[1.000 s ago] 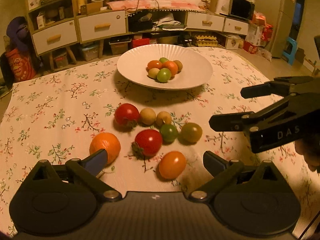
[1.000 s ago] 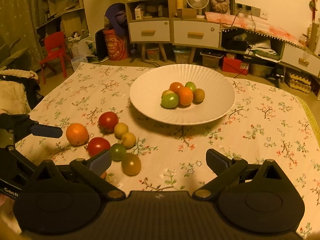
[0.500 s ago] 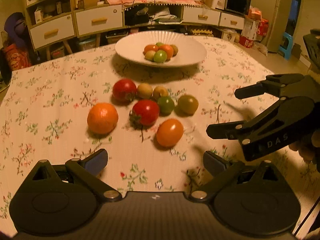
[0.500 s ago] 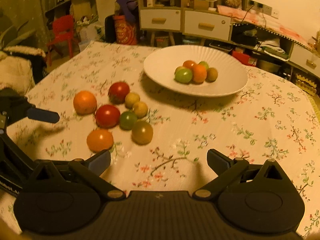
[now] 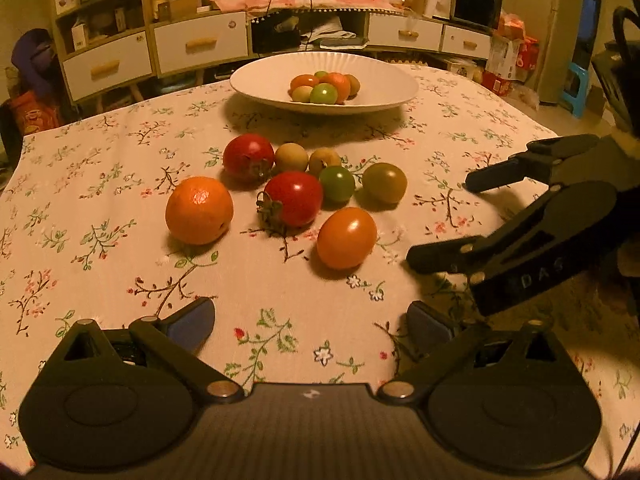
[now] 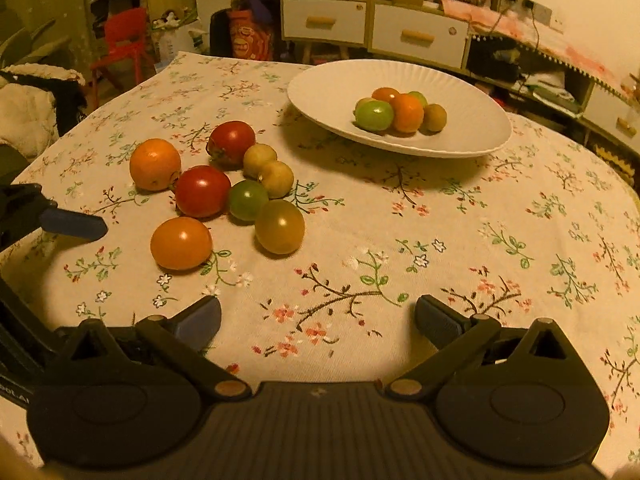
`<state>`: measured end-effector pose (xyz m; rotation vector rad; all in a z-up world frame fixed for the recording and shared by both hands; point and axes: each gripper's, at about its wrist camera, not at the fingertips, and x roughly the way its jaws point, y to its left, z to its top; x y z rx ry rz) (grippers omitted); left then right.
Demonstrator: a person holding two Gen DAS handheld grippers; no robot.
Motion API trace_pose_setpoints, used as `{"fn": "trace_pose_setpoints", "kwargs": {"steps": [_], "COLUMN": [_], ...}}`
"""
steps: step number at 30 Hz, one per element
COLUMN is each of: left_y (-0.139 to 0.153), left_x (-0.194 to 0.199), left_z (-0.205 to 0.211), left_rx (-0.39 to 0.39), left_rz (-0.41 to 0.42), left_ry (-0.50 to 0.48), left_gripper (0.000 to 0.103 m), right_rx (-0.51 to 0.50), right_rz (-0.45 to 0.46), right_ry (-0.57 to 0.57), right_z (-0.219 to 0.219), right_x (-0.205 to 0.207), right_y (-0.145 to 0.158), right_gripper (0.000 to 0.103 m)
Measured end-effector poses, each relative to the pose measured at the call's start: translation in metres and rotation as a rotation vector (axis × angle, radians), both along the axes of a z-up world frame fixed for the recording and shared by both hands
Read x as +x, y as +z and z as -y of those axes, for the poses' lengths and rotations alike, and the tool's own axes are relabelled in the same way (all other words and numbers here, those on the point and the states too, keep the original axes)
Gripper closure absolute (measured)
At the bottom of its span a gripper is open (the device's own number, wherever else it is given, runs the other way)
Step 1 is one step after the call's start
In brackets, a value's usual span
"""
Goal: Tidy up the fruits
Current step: 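Grasp an orange tomato with the left tool while the right tool grasps an olive tomato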
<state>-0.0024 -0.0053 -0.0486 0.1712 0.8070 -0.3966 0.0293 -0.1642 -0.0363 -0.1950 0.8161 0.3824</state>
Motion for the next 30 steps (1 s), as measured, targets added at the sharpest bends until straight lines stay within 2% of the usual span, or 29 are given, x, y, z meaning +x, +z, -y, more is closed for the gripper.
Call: {"fn": "trace_pose_setpoints", "kwargs": {"steps": [3,10,15,19,21,26,30], "left_y": [0.000,-0.001,-0.001,0.000,0.001,0.003,0.004], "left_x": [0.003,0.008,0.010,0.011,0.012,0.016,0.017], "left_z": [0.001,0.003,0.010,0.014,0.015,0.017,0.019], "left_rx": [-0.002,-0.011,-0.009,-0.015,-0.020,-0.032,-0.043], "left_rz": [0.007,0.024,0.027,0.034,0.039,0.046,0.051], "left_ry": [0.000,-0.016,-0.029,-0.036,-0.037,-0.032,-0.026], "left_gripper": [0.000,0.000,0.000,0.005,0.011,0.022,0.031], "right_rx": [-0.011,0.003,-0.005,-0.005,0.004,0.020,0.024], "right_rz": [-0.011,0.042,0.063,0.070,0.066,0.060,0.061], "right_ry": [-0.004,0.044,0.099,0.115,0.115,0.115,0.118], "right_z": [-0.003,-0.002,-0.013,-0.018,-0.018,-0.018,-0.019], "right_x": [0.002,0.005,0.008,0.011,0.013,0.016,0.016], "right_y": [0.002,0.001,0.008,0.010,0.012,0.013,0.016], "right_gripper": [0.000,0.002,0.035,0.049,0.058,0.071,0.076]}}
